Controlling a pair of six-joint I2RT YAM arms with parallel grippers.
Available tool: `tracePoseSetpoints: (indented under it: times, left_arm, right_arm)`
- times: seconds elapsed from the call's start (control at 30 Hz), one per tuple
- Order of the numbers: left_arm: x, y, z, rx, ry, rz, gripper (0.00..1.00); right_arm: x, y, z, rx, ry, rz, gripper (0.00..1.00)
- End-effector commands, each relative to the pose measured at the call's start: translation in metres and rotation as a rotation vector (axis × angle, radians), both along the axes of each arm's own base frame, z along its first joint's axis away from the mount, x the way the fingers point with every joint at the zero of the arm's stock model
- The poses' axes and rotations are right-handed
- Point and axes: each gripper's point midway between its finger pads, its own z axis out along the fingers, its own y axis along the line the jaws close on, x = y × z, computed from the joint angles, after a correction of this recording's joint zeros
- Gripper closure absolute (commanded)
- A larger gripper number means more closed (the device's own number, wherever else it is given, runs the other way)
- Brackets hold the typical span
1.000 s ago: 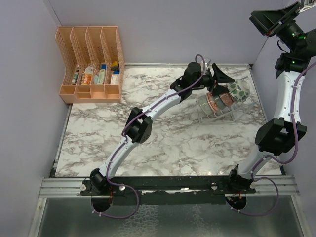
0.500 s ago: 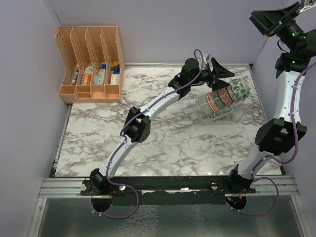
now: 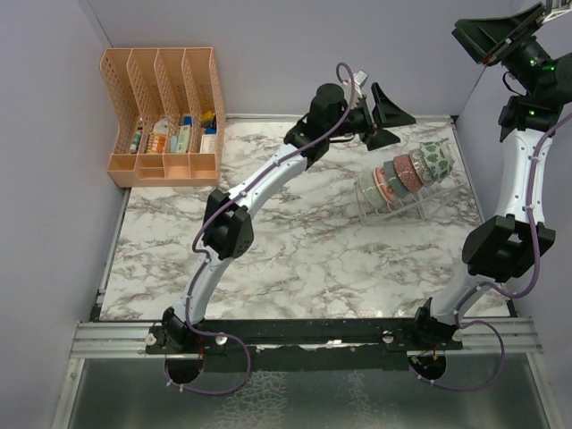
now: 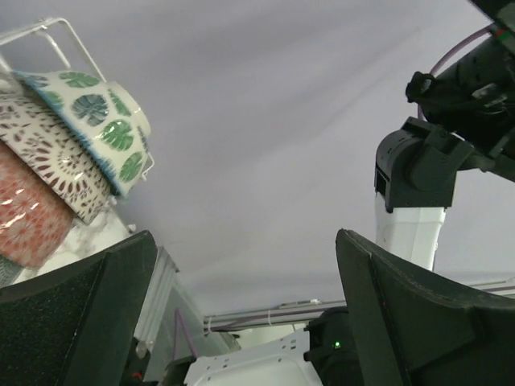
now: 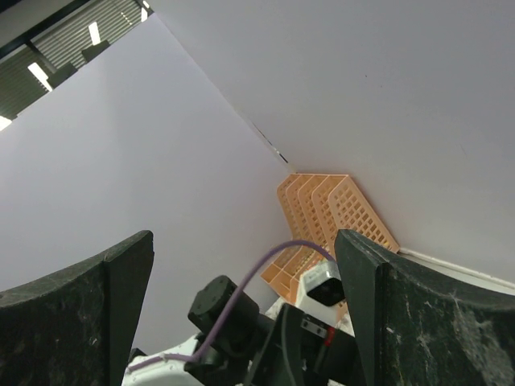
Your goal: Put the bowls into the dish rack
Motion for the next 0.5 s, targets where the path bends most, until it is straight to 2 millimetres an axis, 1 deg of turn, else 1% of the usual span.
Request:
tracePoseSetpoints:
  times: [0.0, 0.13, 0.17, 0.33, 0.37, 0.47]
  left_arm:
    - [-0.006, 0.051, 0.044, 0.066, -0.182, 0.059, 0.01]
    - [-0.002, 0.089, 0.043, 0.186, -0.265, 0.127, 0.01]
    - [-0.001, 0.100, 0.036, 0.244, -0.265, 0.141, 0.01]
    - [0.008, 0.160, 0.021, 0.461, -0.320, 0.252, 0.01]
    - [0.012, 0.175, 0.019, 0.499, -0.321, 0.279, 0.01]
    - [0.021, 0.218, 0.002, 0.687, -0.306, 0.390, 0.01]
  right_arm:
    - [-0.021, 0.005, 0.017, -0.033, -0.046, -0.006, 0.06]
    - [-0.020, 0.005, 0.015, -0.038, -0.037, -0.013, 0.03]
    - [-0.020, 0.005, 0.015, -0.039, -0.033, -0.015, 0.00]
    - [-0.017, 0.004, 0.007, -0.063, -0.007, -0.039, 0.01]
    - [-0.016, 0.003, 0.004, -0.069, -0.001, -0.045, 0.00]
    - [-0.012, 0.001, -0.007, -0.084, 0.026, -0.063, 0.00]
